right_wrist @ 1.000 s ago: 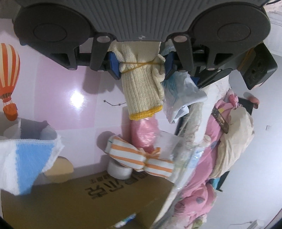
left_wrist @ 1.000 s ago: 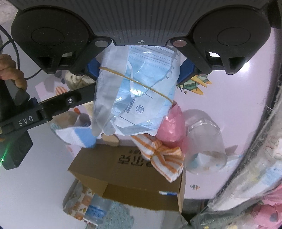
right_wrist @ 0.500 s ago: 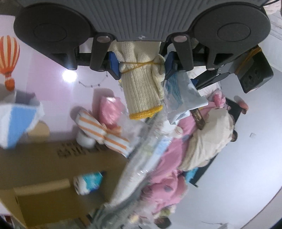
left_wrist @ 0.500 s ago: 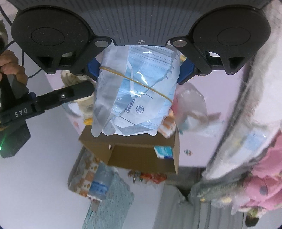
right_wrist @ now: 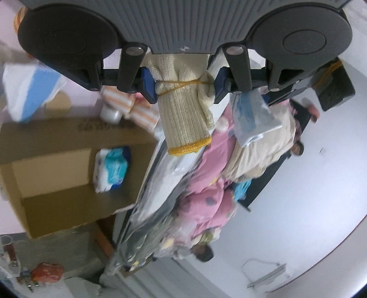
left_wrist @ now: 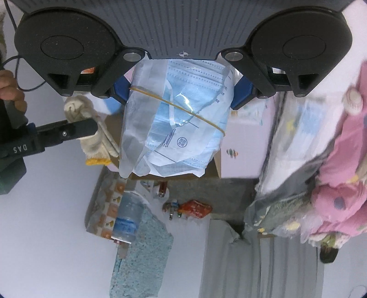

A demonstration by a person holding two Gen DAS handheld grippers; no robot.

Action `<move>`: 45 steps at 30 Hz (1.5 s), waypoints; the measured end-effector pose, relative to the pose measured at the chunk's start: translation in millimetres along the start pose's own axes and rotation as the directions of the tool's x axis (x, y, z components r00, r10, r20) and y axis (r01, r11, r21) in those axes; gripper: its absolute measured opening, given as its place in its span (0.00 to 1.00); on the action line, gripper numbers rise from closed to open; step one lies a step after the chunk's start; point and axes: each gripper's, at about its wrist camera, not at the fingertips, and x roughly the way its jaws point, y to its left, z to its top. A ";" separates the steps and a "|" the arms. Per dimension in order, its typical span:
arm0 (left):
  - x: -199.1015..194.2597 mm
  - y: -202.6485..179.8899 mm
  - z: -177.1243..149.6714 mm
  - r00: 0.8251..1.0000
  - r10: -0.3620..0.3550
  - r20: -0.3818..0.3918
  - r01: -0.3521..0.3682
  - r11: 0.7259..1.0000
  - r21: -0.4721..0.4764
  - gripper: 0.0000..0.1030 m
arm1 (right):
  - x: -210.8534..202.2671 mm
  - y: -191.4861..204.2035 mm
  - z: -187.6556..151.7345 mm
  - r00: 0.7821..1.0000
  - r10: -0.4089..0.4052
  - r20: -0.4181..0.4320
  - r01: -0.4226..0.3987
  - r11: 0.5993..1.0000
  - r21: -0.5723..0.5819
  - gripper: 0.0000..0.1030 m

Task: Organize soft objects
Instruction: 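Carry the mask bag and glove bundle over the cardboard box with both tools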

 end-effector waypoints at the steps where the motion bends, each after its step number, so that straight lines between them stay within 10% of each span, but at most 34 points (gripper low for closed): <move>1: 4.4 0.2 6.0 1.000 0.004 -0.002 -0.004 1.000 0.006 0.85 | -0.3 -2.5 8.0 1.000 -0.007 0.007 0.007 1.000 0.005 0.48; 18: 160.7 -0.4 85.1 0.984 -0.033 -0.178 0.036 0.999 0.014 0.85 | 82.3 -99.0 124.6 0.996 -0.073 -0.043 0.080 0.978 0.193 0.48; 29: 269.7 1.5 108.7 0.936 -0.017 -0.351 -0.001 0.999 -0.052 0.85 | 138.8 -179.9 156.0 0.982 -0.150 -0.111 0.179 0.925 0.335 0.48; 45: 313.3 -8.4 112.2 0.900 0.122 -0.418 -0.135 0.991 -0.002 0.86 | 175.1 -231.4 165.1 0.965 -0.189 -0.181 0.250 0.869 0.426 0.64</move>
